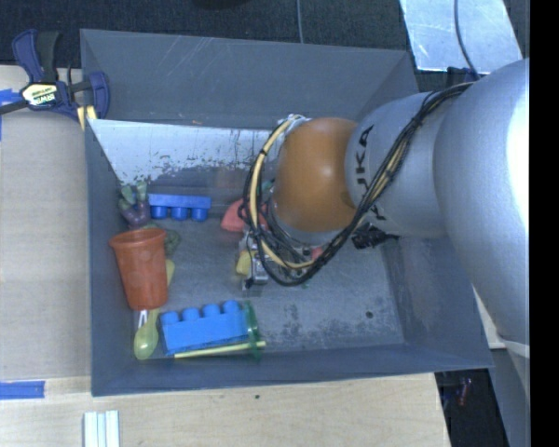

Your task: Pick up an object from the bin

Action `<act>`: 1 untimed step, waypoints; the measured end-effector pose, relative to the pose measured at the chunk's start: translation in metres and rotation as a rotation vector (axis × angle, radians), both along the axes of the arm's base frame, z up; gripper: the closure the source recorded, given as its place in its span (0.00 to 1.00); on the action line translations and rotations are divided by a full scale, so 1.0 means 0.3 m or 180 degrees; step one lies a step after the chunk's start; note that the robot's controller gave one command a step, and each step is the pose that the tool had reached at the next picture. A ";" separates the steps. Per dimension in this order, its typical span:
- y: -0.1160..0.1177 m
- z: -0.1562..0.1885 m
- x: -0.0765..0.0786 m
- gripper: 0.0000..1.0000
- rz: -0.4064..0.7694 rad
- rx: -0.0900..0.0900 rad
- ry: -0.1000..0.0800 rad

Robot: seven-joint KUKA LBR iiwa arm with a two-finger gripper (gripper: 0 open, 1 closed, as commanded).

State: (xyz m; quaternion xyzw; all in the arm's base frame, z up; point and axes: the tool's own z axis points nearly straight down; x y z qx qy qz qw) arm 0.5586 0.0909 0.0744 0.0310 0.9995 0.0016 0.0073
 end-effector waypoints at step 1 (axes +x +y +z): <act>-0.025 0.178 -0.013 1.00 -0.0073 -0.0002 0.0021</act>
Offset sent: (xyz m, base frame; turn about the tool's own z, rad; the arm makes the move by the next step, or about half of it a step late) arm -0.0258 -0.0314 0.1176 0.0590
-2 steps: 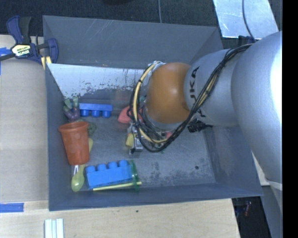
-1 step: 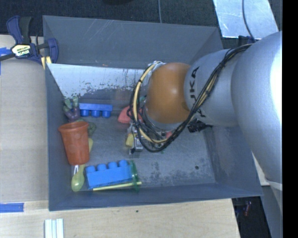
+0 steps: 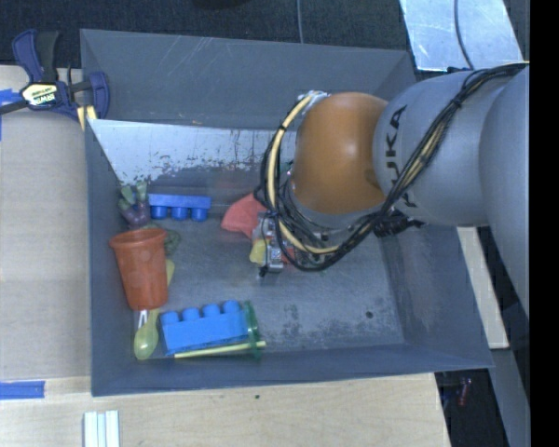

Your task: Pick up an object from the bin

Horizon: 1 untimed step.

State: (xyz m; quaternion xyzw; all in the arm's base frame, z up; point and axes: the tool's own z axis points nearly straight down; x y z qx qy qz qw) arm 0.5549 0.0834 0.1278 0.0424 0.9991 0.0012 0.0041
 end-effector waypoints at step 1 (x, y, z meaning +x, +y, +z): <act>-0.082 0.224 -0.072 1.00 -0.0119 0.0001 -0.0005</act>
Offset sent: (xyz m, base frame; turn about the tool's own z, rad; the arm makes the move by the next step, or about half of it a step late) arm 0.0536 0.0162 -0.0578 -0.2196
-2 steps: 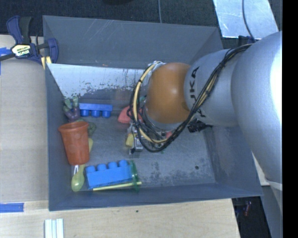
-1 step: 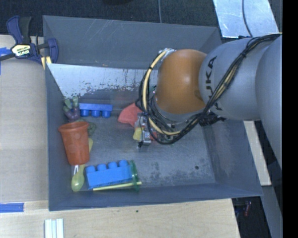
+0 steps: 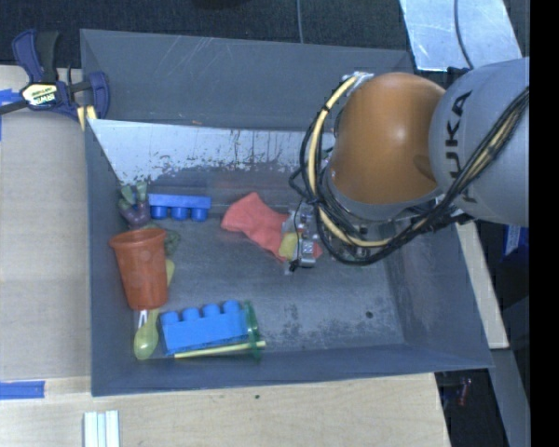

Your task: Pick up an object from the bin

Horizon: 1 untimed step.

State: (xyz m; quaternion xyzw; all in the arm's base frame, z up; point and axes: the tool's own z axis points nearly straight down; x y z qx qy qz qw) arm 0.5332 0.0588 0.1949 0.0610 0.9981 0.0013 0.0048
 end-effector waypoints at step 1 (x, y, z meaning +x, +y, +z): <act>0.074 -0.226 0.148 1.00 0.0481 -0.0003 -0.0035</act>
Offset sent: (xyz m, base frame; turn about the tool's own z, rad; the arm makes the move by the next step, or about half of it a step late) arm 0.0512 0.0308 0.1486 0.0442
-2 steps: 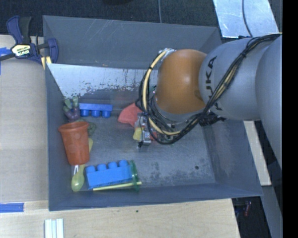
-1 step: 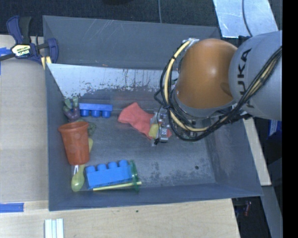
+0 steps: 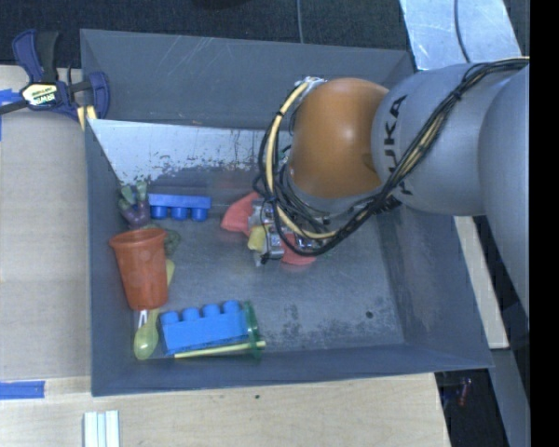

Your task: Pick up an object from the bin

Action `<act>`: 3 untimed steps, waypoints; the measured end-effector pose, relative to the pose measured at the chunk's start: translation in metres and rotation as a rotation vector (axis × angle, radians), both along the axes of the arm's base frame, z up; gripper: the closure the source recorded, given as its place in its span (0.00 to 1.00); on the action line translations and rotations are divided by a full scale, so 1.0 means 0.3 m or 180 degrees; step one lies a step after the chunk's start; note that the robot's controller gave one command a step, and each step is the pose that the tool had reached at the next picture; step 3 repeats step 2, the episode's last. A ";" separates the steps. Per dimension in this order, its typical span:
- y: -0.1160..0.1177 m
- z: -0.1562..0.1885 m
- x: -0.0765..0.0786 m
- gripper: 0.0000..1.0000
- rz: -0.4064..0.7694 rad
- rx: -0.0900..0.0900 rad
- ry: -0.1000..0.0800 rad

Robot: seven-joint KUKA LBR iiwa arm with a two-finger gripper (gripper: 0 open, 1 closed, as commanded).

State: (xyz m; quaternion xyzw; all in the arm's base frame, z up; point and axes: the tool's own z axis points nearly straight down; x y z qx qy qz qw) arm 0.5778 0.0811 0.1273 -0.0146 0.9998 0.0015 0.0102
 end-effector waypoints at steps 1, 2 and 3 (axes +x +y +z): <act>0.012 0.093 0.013 1.00 0.0027 -0.0005 0.0041; -0.183 0.305 0.041 1.00 0.0355 -0.0008 0.0015; -0.183 0.305 0.041 1.00 0.0355 -0.0008 0.0015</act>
Offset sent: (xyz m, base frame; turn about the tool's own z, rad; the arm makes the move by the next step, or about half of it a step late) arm 0.0120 -0.0553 0.0916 -0.1114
